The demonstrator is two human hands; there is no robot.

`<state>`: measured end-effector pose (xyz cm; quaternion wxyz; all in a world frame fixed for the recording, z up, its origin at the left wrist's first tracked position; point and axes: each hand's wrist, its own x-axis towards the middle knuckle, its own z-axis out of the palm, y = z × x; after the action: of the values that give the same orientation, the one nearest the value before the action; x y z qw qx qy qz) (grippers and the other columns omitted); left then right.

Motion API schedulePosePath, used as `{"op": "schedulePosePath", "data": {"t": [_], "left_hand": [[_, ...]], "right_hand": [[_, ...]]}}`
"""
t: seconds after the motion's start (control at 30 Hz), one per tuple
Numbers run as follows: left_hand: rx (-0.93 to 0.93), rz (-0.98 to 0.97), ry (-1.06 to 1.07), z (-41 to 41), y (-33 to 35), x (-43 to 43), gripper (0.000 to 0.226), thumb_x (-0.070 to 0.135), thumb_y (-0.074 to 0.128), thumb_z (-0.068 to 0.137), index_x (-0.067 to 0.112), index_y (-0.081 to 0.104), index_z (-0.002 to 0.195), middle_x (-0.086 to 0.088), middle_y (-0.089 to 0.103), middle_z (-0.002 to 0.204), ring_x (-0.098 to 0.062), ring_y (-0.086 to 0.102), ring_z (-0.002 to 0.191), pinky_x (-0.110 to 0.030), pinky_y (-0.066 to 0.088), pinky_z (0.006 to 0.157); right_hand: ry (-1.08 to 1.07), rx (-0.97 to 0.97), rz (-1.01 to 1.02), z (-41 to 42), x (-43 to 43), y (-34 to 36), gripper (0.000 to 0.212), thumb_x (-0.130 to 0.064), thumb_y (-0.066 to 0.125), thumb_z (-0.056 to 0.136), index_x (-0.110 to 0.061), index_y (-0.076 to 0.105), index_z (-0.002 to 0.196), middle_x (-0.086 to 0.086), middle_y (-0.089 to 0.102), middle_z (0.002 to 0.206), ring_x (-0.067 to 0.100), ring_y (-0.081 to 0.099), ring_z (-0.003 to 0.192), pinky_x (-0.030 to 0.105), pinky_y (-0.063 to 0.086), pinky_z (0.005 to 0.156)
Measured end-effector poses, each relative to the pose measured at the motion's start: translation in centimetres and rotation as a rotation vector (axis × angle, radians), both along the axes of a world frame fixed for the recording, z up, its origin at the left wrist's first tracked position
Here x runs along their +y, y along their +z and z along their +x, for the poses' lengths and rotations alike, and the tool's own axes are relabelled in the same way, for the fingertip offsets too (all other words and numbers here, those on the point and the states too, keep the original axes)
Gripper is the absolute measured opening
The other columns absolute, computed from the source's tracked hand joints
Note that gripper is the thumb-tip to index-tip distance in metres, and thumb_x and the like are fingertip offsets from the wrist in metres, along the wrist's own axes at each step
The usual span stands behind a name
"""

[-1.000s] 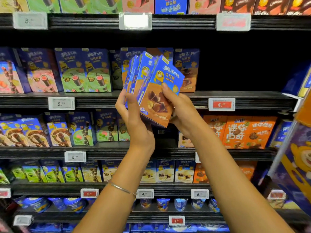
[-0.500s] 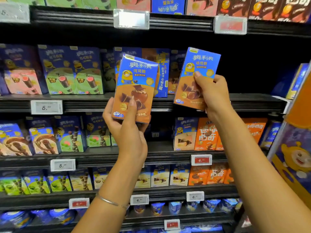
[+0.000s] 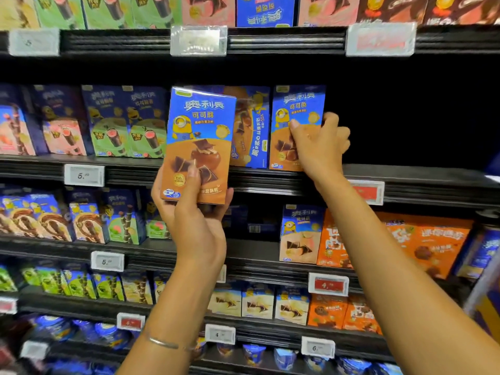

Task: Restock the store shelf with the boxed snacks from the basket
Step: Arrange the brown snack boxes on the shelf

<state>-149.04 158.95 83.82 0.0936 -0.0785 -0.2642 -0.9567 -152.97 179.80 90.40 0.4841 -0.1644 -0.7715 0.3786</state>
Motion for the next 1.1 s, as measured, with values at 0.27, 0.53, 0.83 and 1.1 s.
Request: {"op": "schedulePosePath", "data": {"t": [0.27,0.53,0.83,1.1], "left_hand": [[0.001,-0.052,-0.019,-0.4,0.3,-0.3,0.045,0.02,0.072,0.098,0.029,0.054,0.138,-0.004,0.07,0.136,-0.025,0.074,0.116,-0.049,0.062,0.082],[0.021,-0.083,-0.076,-1.0,0.7,-0.4,0.048,0.021,0.073,0.098,0.03,0.053,0.14,-0.004,0.069,0.136,-0.027,0.073,0.117,-0.047,0.063,0.078],[0.017,-0.116,-0.118,-1.1,0.6,-0.7,0.047,0.019,0.072,0.099,0.03,0.052,0.14,-0.004,0.068,0.138,-0.026,0.073,0.116,-0.049,0.064,0.08],[0.05,-0.107,-0.136,-0.9,1.0,-0.4,0.052,0.019,0.074,0.097,0.031,0.052,0.142,-0.003,0.069,0.136,-0.022,0.076,0.11,-0.046,0.063,0.077]], "right_hand": [[-0.025,-0.125,0.122,0.4,0.5,-1.0,0.076,-0.045,0.078,0.081,-0.02,0.035,0.138,0.01,0.039,0.136,0.029,0.046,0.125,0.033,0.037,0.08],[-0.127,-0.201,0.147,-0.3,0.3,-0.8,0.07,-0.05,0.074,0.084,-0.021,0.038,0.136,0.009,0.045,0.134,0.033,0.053,0.12,0.036,0.04,0.077],[-0.142,-0.158,0.062,0.6,-0.3,-0.4,0.073,-0.05,0.074,0.085,-0.016,0.04,0.139,0.012,0.044,0.139,0.031,0.048,0.126,0.04,0.047,0.087],[-0.031,0.14,0.096,2.6,-3.7,-0.6,0.017,-0.023,0.067,0.093,-0.025,0.053,0.102,-0.005,0.061,0.098,0.011,0.063,0.09,0.025,0.055,0.071]]}}
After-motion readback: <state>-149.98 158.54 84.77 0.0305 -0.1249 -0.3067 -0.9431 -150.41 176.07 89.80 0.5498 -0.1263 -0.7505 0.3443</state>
